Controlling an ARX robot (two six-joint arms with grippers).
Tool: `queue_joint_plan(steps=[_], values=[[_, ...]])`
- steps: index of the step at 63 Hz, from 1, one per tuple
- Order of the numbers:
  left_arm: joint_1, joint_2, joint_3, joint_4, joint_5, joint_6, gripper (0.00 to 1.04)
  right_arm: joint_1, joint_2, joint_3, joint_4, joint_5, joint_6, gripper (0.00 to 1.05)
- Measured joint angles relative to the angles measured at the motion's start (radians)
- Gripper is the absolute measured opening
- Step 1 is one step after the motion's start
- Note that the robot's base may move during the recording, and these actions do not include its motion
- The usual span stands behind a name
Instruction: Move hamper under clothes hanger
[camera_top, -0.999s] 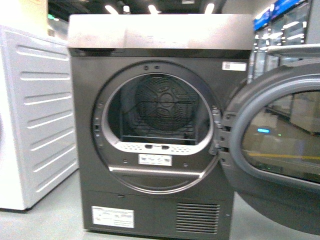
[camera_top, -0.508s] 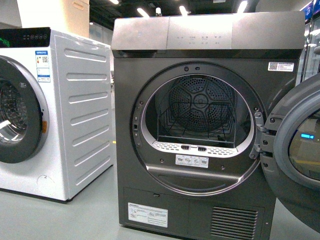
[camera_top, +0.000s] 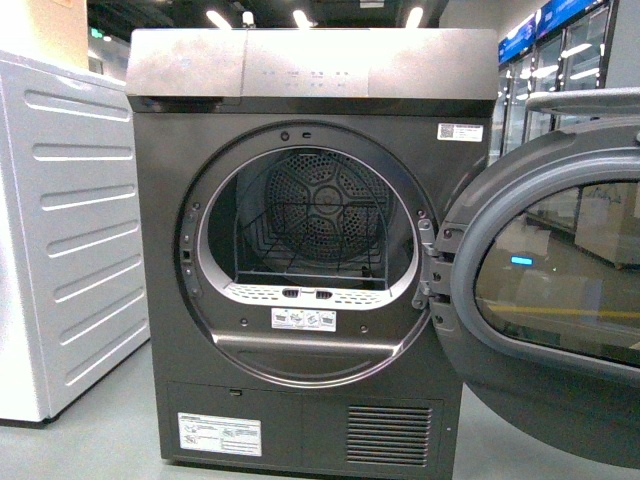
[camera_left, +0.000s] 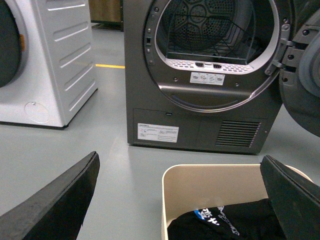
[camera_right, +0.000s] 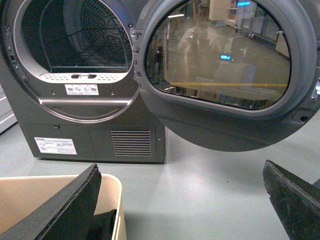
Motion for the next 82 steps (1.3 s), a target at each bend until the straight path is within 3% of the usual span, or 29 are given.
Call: queue_joint_plan(steps=[8,13,17,23,29,39,55,82], values=[[-0.003,0.006,0.002,-0.009,-0.016,-0.010,0.98,0.000,0.000,0.000,0.000,-0.001,0.000,0.97],[-0.016,0.156,0.073,-0.154,-0.108,-0.103,0.98,-0.060,0.113,0.069,-0.144,-0.198,0.113,0.97],[0.059,0.398,0.135,-0.074,-0.011,-0.126,0.98,-0.092,0.328,0.153,-0.126,-0.276,0.163,0.97],[0.143,0.716,0.233,0.133,0.098,-0.077,0.98,-0.095,0.596,0.268,-0.010,-0.288,0.138,0.97],[0.148,0.974,0.329,0.229,0.145,-0.024,0.98,-0.071,0.820,0.367,0.050,-0.294,0.112,0.97],[0.088,1.364,0.517,0.301,0.098,0.045,0.98,0.000,1.198,0.553,0.069,-0.259,0.077,0.97],[-0.033,1.662,0.678,0.252,0.016,0.029,0.98,0.087,1.632,0.748,0.097,-0.113,0.006,0.97],[-0.096,1.916,0.709,0.364,-0.058,-0.084,0.98,0.168,1.926,0.820,0.126,-0.069,-0.009,0.97]])
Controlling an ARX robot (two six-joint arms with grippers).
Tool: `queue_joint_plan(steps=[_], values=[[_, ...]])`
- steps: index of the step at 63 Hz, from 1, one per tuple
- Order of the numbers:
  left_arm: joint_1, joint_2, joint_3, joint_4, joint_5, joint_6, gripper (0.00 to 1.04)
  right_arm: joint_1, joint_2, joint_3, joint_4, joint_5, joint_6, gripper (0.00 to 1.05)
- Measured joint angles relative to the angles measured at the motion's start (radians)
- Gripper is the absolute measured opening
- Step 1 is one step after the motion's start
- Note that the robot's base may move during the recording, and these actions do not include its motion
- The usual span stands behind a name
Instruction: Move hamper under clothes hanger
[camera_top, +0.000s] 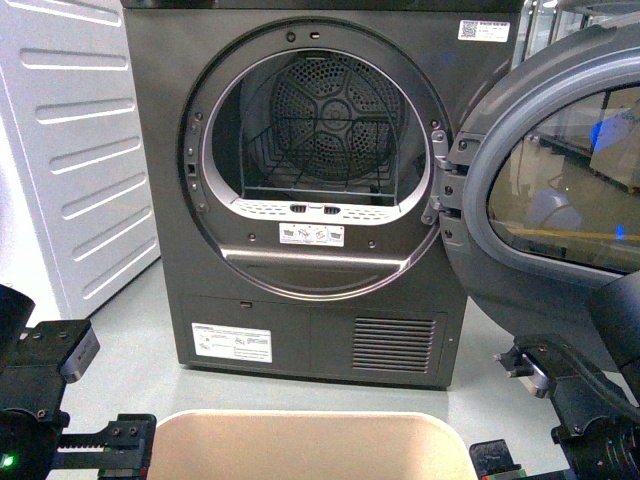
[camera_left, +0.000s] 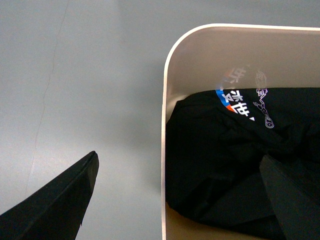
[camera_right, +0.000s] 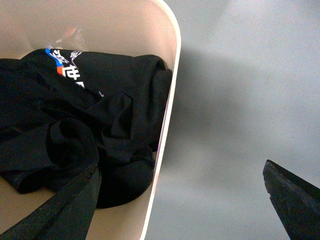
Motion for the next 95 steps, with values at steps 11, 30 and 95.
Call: queue_joint_plan(steps=[11,30,95], values=[[0.002,0.040,0.017,0.007,0.002,-0.018,0.98,0.003,0.041,0.019,0.000,0.015,0.007,0.97],[0.021,0.103,0.048,0.013,-0.005,-0.023,0.98,0.049,0.091,0.054,0.017,0.032,0.024,0.97],[-0.029,0.302,0.214,-0.158,-0.045,-0.080,0.98,0.054,0.234,0.117,0.034,0.066,0.025,0.97]])
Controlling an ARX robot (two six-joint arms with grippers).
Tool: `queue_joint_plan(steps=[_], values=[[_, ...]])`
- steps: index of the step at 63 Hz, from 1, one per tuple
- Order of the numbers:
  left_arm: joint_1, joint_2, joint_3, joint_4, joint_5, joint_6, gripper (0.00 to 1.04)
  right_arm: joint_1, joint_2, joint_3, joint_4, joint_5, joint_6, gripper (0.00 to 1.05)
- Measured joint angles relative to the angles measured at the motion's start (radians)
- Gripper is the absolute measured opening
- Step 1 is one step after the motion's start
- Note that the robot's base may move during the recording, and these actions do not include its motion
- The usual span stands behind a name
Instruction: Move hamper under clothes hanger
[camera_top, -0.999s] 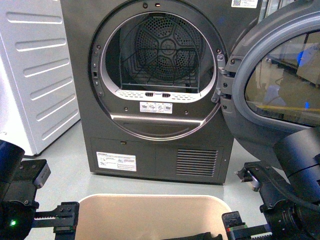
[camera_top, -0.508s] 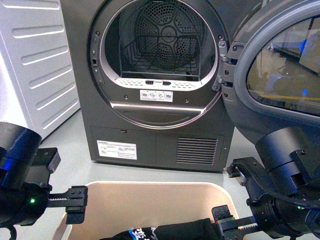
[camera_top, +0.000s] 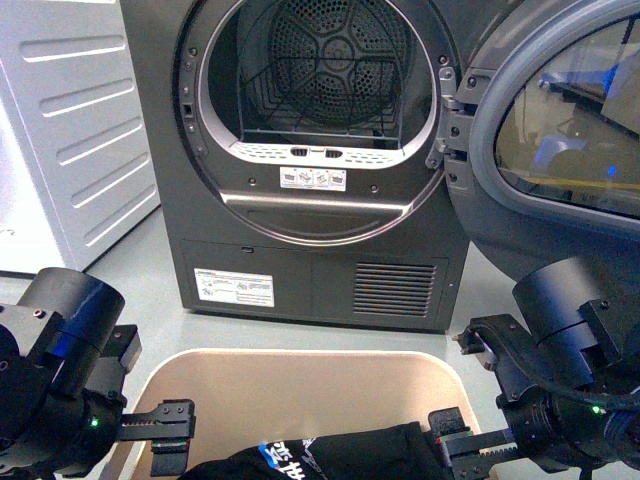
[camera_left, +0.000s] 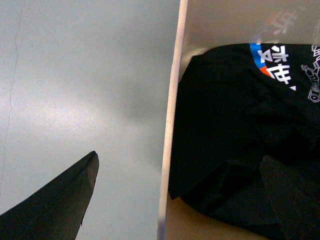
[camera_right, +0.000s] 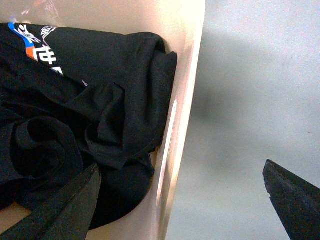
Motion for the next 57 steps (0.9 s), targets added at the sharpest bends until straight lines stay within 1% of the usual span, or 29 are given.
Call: queue_joint_plan(steps=[19,42,57], values=[[-0.008,0.016,0.008,-0.004,0.010,-0.023,0.98,0.000,0.039,0.037,-0.022,0.026,-0.004,0.97],[-0.012,0.037,0.008,0.010,0.040,-0.033,0.98,0.012,0.094,0.098,-0.061,0.040,-0.003,0.97],[-0.012,0.050,0.008,0.009,0.040,-0.033,0.98,0.020,0.108,0.112,-0.071,0.044,-0.002,0.97]])
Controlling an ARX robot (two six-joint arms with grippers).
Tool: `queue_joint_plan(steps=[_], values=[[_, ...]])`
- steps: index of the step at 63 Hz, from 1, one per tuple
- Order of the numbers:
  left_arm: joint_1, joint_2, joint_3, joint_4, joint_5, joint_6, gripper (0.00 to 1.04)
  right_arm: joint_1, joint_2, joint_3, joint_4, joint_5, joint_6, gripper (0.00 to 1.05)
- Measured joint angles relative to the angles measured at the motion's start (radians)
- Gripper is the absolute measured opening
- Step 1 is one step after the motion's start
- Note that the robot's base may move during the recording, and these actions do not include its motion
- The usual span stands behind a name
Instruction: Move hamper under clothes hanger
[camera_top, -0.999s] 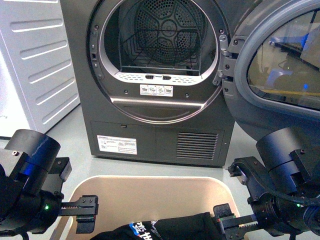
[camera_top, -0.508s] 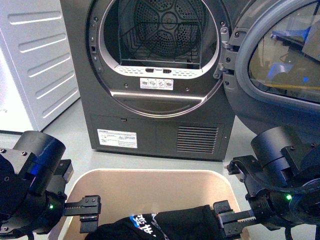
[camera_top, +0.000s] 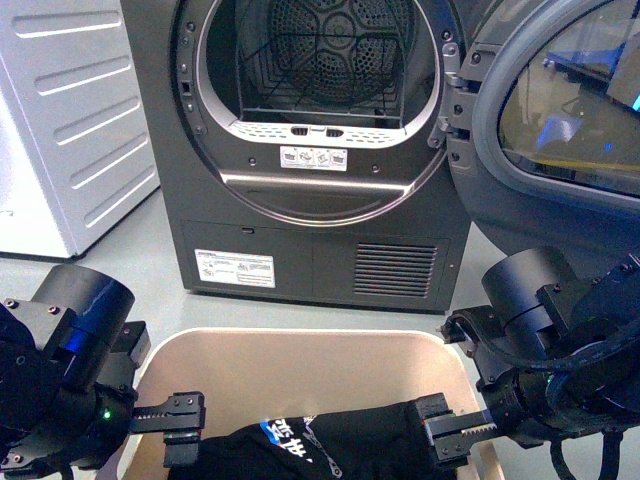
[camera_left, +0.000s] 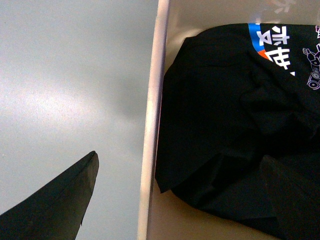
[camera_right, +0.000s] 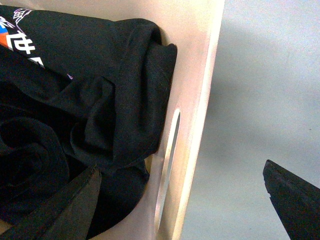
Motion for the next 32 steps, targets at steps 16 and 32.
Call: queue_joint_plan(steps=[16,32], values=[[0.005,0.000,0.000,-0.006,0.000,0.000,0.98,0.009,0.011,0.010,-0.002,0.000,0.000,0.97],[0.010,0.000,0.000,-0.009,-0.001,0.003,0.85,0.009,0.041,0.023,-0.007,0.019,0.001,0.97]])
